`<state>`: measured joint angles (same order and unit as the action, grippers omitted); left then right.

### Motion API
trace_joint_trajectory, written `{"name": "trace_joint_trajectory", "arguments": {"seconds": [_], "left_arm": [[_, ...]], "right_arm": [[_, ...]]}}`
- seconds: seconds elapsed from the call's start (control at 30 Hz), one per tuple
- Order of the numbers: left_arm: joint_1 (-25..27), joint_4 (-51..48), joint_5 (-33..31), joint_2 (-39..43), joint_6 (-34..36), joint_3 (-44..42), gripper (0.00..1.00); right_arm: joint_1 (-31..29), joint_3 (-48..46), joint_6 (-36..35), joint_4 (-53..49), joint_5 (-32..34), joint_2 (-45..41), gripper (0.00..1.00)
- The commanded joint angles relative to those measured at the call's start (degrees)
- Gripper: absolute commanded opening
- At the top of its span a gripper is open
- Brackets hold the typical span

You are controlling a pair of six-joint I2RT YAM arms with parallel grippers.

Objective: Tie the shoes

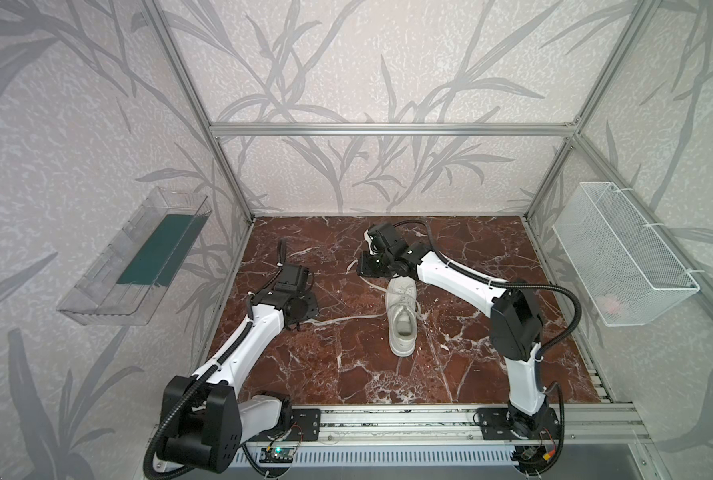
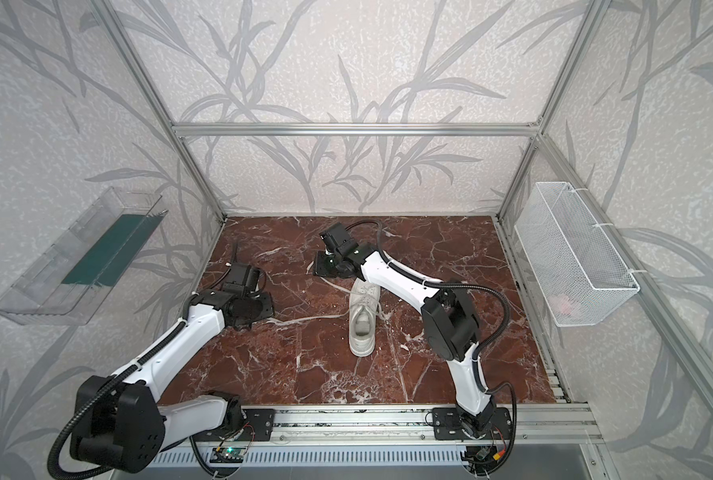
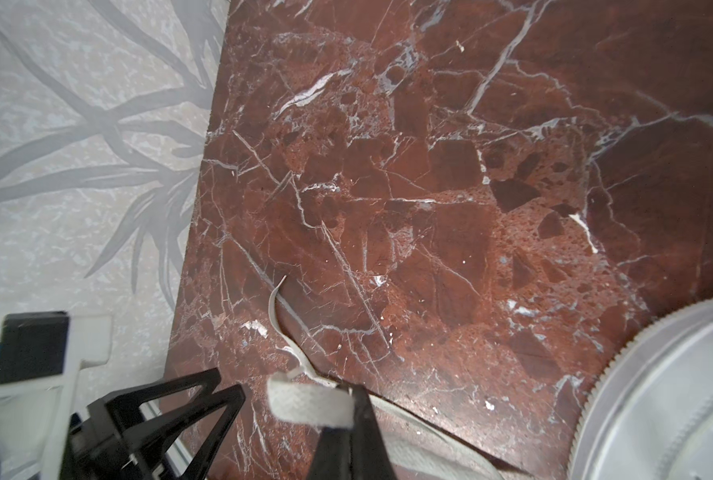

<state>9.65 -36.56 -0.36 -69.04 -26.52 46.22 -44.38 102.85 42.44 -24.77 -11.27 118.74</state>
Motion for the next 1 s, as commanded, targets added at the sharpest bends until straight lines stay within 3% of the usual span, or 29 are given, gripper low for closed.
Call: {"name": "trace_joint_trajectory", "arguments": {"seconds": [0.0,0.1,0.13,0.2,0.33,0.53,0.73,0.97], "left_arm": [[0.02,-2.12,-0.77,1.96,0.49,-0.89,0.51],[0.03,-2.11,-0.74,2.34,0.47,-1.4,0.51],[0.03,-2.03,-0.68,2.56,0.42,-1.59,0.51],[0.02,-2.11,-0.67,2.68,0.41,-1.73,0.51],[0.03,-2.09,-0.77,2.77,0.43,-1.8,0.51],[0.07,-1.4,0.33,2.21,1.23,-1.54,0.51],[0.61,2.32,3.83,2.41,3.32,-3.15,0.51],[4.76,13.74,6.05,3.92,5.13,-8.24,0.5]], "right_arm": [[0.9,3.47,0.91,-3.39,-2.52,3.72,0.0],[1.57,4.63,1.6,-3.93,-4.72,6.39,0.0],[1.73,4.72,1.75,-4.05,-4.96,7.01,0.05],[2.09,5.19,2.38,-5.09,-5.45,8.18,0.28],[2.79,5.46,2.56,-6.66,-6.74,8.53,0.48],[3.5,3.35,2.21,-6.67,-6.37,5.73,0.58],[4.38,-0.58,1.96,-4.59,-6.73,1.07,0.58],[5.82,-6.18,0.41,-3.7,-7.1,-6.33,0.58]]}}
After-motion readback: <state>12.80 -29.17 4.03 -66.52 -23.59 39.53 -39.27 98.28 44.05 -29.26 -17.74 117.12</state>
